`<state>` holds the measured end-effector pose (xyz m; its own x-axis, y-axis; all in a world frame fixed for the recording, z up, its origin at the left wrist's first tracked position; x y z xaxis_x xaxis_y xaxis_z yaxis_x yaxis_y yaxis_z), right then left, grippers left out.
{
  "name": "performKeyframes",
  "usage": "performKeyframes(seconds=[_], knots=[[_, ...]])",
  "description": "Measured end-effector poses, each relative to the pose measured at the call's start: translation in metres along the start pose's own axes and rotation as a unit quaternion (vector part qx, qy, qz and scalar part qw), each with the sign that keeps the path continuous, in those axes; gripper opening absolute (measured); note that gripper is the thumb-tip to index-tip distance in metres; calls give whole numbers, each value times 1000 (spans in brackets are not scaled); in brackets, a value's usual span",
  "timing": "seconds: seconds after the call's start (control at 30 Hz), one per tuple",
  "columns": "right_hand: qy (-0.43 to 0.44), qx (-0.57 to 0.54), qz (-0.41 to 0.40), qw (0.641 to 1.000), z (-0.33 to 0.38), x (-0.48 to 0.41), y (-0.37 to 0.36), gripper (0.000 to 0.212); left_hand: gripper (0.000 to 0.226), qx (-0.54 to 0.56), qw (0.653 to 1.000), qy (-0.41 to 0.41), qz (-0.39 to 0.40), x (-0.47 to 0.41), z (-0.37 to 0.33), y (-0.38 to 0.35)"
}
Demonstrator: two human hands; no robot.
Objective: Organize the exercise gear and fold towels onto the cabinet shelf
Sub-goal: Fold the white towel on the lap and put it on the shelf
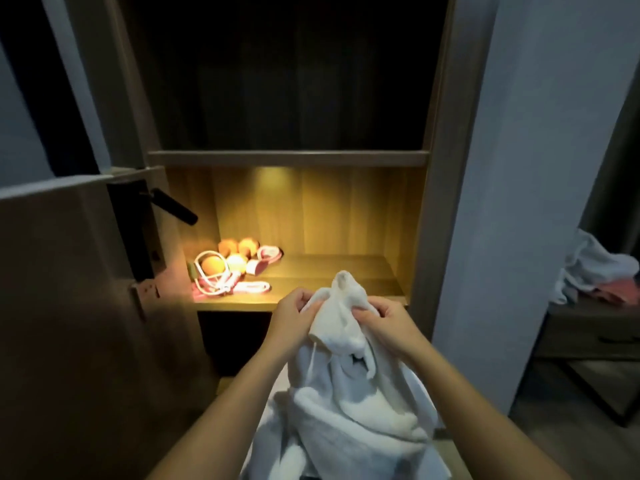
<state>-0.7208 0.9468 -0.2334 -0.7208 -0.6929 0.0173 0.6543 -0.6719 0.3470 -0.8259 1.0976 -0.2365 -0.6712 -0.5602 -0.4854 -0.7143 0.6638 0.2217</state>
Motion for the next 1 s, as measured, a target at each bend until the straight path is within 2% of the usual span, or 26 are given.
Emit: performKeyframes(seconds=[0.13,0.17,0.2,0.3,0.37,0.4,0.47,0.53,0.6,0.67,0.73,0.77,0.8,0.83,0.9,1.0], knots=[[-61,-7,9,998,-48,-19,-13,13,9,-2,998,68,-7,8,45,-9],[-75,-15,10,997,-58,-24,-15,13,5,-4,998,64,-10,8,48,-10],[-90,-27,12,996,-68,-28,-17,14,11,-11,999,42,-5,6,47,-13],[-131,-56,26,989,-96,-40,-25,17,35,-87,990,-38,101,4,42,-37],[-148,-46,38,987,-112,-47,-31,19,33,-178,968,-42,173,8,58,-55],[-162,-35,46,985,-121,-49,-35,23,26,-201,963,-27,177,9,71,-58],[-192,-27,59,979,-138,-49,-44,41,10,-197,970,30,136,12,101,-52],[-189,9,48,981,-144,-45,-44,56,7,-191,970,116,97,20,135,-41],[-131,67,57,987,-137,-39,-49,60,10,-197,957,195,90,31,166,-30],[-70,146,119,980,-126,-31,-67,62,13,-180,950,242,78,42,185,-23],[-41,273,184,944,-129,-22,-90,58,15,-151,950,266,57,48,191,-19],[-37,318,193,927,-135,-19,-97,45,16,-146,951,267,51,49,192,-19],[-46,327,183,926,-139,-20,-99,27,17,-147,952,264,52,49,192,-18],[-66,295,171,938,-143,-22,-97,13,17,-147,952,263,56,48,191,-19],[-106,193,158,963,-154,-26,-90,15,14,-136,953,267,56,48,194,-17],[-154,55,106,981,-172,-31,-66,19,15,-114,956,265,44,49,196,-8]])
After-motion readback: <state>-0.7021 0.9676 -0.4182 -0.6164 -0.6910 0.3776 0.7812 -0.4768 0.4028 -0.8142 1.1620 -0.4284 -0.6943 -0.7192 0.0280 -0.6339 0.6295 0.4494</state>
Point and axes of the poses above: each hand's wrist, its own x-axis away from the middle knuckle, its own y-axis out of the back of the hand, z = x × y, the point moved 10 cm from there along -x, towards the middle knuckle, and after that the axes turned 12 degrees about -y, right-handed, at the moved point
